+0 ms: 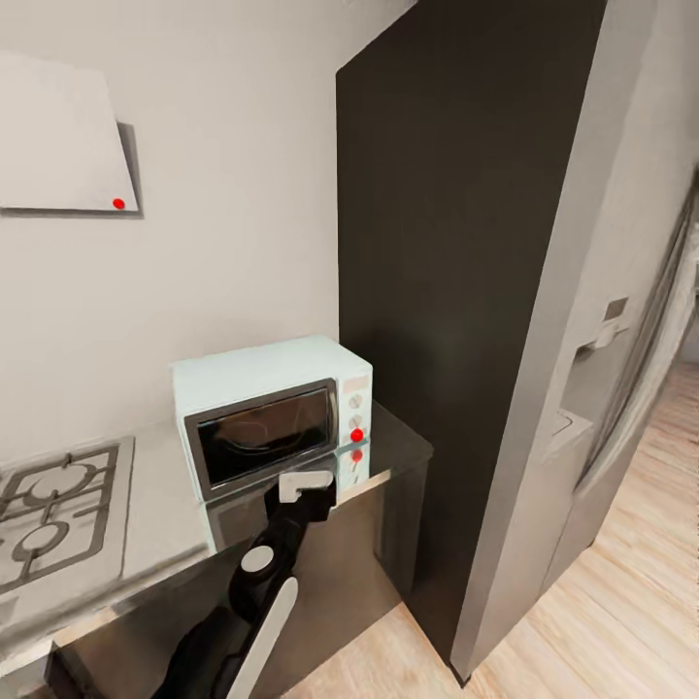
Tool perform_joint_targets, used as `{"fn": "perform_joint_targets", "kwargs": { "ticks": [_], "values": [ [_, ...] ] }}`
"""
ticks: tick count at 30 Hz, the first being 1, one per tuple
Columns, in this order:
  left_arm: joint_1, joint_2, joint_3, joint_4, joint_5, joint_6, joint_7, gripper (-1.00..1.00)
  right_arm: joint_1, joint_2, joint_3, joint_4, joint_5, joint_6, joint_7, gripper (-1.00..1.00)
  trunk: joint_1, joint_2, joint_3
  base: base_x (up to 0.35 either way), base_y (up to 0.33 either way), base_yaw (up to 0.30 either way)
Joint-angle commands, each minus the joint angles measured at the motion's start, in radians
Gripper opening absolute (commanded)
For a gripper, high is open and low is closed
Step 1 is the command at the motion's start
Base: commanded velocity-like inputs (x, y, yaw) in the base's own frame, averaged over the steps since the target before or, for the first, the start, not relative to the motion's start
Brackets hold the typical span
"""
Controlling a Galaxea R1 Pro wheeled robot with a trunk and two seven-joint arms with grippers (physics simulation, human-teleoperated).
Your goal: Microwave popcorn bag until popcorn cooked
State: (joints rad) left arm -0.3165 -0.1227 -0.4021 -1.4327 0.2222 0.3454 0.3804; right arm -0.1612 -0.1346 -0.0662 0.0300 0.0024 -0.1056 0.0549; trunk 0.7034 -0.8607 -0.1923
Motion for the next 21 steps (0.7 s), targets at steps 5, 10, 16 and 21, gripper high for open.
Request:
{"fn": "perform_joint_targets", "kwargs": {
  "ticks": [5,10,16,21],
  "values": [
    [-0.001,-0.015,-0.117,0.124,0.082,0.013,0.062,1.00,-0.001,-0.008,0.000,0.002,0.005,0.004,0.003,1.00,0.000,-0.001,-0.002,-0.346,0.000,0.000],
    [-0.001,-0.017,-0.122,0.520,0.282,0.001,0.063,1.00,-0.001,-0.011,0.000,0.002,0.006,0.000,0.002,1.00,0.000,-0.001,-0.002,-0.346,0.000,0.000],
    [-0.001,-0.036,-0.121,1.118,0.480,-0.072,0.034,1.00,-0.001,-0.009,0.000,0.002,0.006,-0.004,0.002,1.00,0.000,-0.001,-0.002,-0.347,0.000,0.000],
    [-0.001,-0.028,-0.117,1.417,0.504,-0.232,-0.197,1.00,-0.001,-0.008,0.000,0.002,0.005,0.000,0.003,1.00,0.000,-0.001,-0.002,-0.348,0.000,0.000]
  ]
}}
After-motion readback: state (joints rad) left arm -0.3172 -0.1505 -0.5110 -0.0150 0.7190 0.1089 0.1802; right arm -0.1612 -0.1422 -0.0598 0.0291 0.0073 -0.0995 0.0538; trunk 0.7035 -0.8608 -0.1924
